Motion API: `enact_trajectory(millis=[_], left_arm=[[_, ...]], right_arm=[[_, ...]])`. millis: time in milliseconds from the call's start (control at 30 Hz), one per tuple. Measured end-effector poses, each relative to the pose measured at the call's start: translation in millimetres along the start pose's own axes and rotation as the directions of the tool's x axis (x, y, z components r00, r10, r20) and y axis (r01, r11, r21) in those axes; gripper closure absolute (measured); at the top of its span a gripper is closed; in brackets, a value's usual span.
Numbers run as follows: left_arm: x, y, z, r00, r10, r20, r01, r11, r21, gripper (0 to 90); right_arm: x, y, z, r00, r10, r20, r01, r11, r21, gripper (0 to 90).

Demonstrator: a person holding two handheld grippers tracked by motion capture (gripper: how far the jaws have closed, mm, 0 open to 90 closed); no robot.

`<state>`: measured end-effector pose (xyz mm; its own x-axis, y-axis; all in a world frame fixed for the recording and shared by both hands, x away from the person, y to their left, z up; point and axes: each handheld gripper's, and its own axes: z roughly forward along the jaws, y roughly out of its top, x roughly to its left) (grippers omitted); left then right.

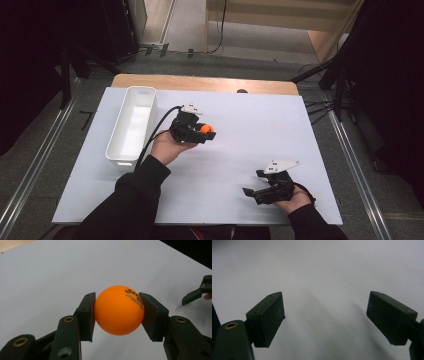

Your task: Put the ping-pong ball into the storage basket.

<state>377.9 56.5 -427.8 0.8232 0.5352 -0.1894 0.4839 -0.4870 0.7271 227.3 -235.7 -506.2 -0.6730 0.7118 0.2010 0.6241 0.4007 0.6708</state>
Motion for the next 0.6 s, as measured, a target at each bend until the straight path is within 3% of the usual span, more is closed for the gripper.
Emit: enact_trajectory(millis=[600], left_arm=[[4.9, 5.4, -20.2, 0.9997, -0.021, 0.010, 0.021, 0.9998, 0.003, 50.6]], right_arm=[[-0.4, 1.2, -4.1, 0.9999, 0.008, 0.006, -0.008, 0.999, -0.031, 13.6]])
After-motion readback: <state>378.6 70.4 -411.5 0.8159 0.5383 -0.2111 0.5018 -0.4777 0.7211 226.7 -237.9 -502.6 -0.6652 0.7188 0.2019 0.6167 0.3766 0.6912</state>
